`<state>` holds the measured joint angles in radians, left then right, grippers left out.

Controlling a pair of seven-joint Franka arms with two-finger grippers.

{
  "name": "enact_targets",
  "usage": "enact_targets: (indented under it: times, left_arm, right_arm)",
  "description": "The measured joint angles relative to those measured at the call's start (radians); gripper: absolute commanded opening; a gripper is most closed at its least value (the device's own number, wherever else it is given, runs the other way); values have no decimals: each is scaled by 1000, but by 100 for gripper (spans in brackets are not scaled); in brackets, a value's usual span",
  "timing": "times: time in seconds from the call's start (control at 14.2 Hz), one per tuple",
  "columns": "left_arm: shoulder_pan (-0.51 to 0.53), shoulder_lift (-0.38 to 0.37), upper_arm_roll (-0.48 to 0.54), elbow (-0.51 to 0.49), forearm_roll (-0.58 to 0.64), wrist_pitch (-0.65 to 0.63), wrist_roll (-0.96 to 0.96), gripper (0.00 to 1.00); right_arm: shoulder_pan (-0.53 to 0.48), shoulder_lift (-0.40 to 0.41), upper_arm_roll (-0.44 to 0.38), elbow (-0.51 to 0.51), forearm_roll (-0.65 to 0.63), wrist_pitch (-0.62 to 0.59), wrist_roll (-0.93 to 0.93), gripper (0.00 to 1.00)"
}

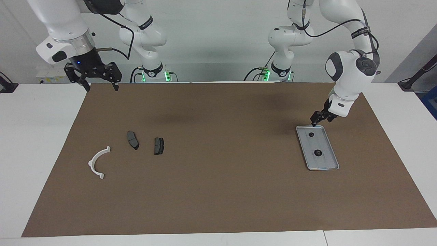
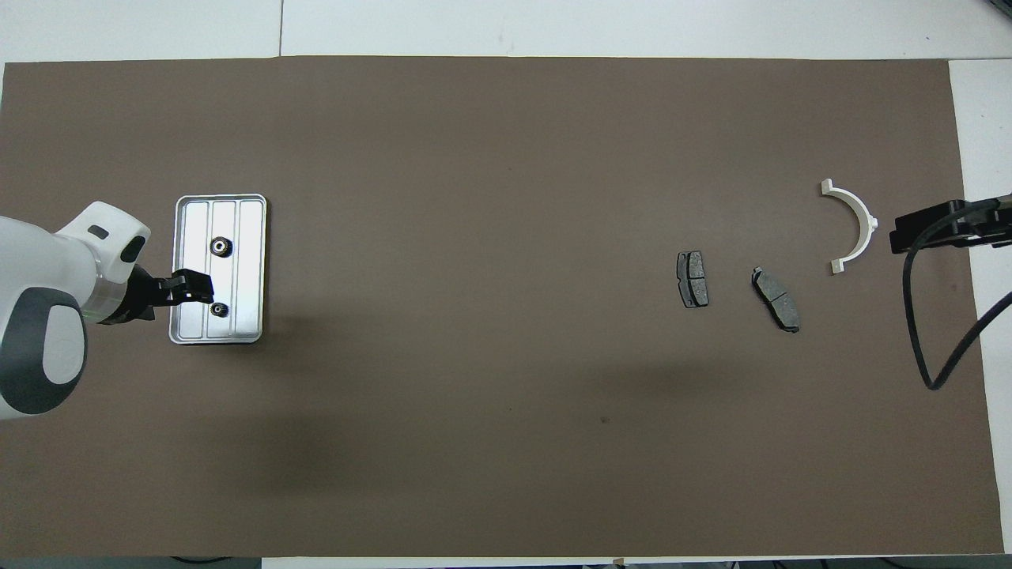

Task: Place bearing gear from tray to pile
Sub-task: 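Lower the left gripper into the metal tray and grasp a black gear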

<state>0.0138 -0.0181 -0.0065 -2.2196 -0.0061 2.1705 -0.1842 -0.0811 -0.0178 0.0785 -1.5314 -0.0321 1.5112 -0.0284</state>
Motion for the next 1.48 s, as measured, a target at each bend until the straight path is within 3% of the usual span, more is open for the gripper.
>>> enact_targets:
  times: [0.28,0.85,1.2,1.34,1.48]
  left_arm:
    - [-12,39,-3,-40,0,70,3,66]
    - [-9,140,5,-41,0,165,70,62]
    - [-9,158,5,-39,0,186,71,61]
    - [-9,159,5,-39,0,188,71,46]
    - [-10,158,3,-37,0,189,72,25]
  right_arm:
    - [-5,-18,-8,3,0,2,0,100]
    - [-6,-52,-10,3,0,1,0,100]
    - [-12,-53,-20,3,0,1,0,100]
    - [-10,-53,-12,3,0,1,0,100]
    - [-9,-53,-11,3,0,1,0,100]
